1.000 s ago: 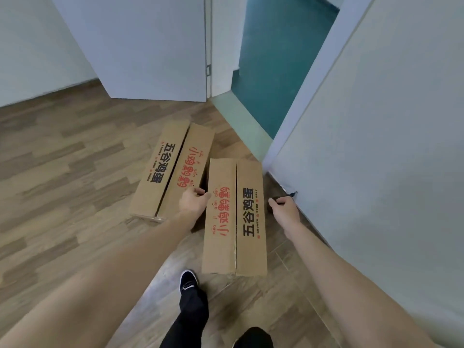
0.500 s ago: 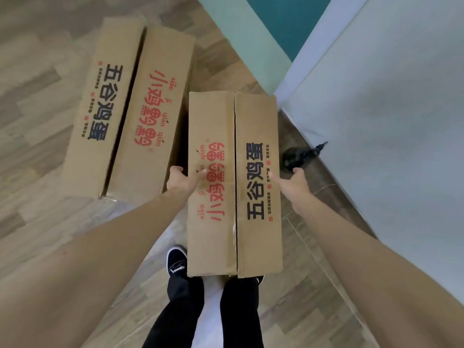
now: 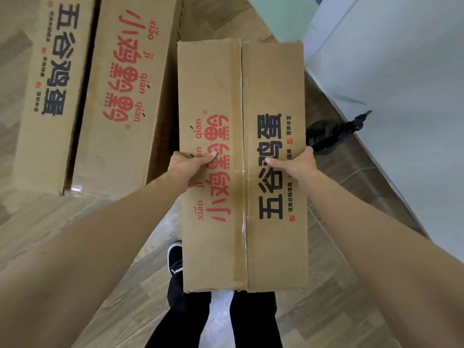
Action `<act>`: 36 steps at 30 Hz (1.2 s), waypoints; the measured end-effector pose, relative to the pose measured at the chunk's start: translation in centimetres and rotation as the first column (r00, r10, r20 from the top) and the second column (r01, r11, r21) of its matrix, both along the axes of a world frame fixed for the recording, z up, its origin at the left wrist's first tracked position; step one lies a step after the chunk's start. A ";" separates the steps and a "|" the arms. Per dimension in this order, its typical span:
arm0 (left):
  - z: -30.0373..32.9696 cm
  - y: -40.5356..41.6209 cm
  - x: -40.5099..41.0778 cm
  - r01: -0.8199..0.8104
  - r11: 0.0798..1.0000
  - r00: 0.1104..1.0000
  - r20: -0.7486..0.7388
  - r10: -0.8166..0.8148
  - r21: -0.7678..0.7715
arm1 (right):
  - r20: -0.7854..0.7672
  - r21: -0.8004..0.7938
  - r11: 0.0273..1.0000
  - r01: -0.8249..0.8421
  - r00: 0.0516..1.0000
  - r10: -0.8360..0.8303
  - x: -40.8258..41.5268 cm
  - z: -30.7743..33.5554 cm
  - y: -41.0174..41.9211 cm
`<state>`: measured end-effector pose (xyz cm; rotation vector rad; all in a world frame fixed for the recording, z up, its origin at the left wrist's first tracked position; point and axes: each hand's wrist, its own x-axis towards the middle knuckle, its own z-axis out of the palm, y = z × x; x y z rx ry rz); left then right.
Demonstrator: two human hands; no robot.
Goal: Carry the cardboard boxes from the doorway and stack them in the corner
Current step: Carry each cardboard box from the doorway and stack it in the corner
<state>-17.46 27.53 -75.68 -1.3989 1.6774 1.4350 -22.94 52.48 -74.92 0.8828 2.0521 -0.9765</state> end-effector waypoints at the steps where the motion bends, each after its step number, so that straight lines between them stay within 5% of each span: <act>1: -0.1 0.0 0.1 -0.004 1.000 1.000 0.002 0.004 -0.001 | 0.000 -0.010 1.000 0.028 1.000 -0.028 -0.1 -0.1 0.1; 17: 3.5 0.8 2.0 -0.100 0.995 0.994 -0.048 0.101 0.014 | -0.034 -0.148 0.980 0.136 0.989 -0.142 1.8 1.9 1.6; 23: 14.7 0.7 4.2 -0.087 0.996 0.994 -0.065 0.089 0.026 | -0.040 -0.243 0.960 0.137 0.988 -0.151 4.3 13.4 2.4; 36: 54.2 4.0 12.6 0.104 0.995 0.945 -0.311 -0.101 -0.009 | -0.334 -0.394 0.911 0.123 0.904 -0.266 16.6 53.2 6.5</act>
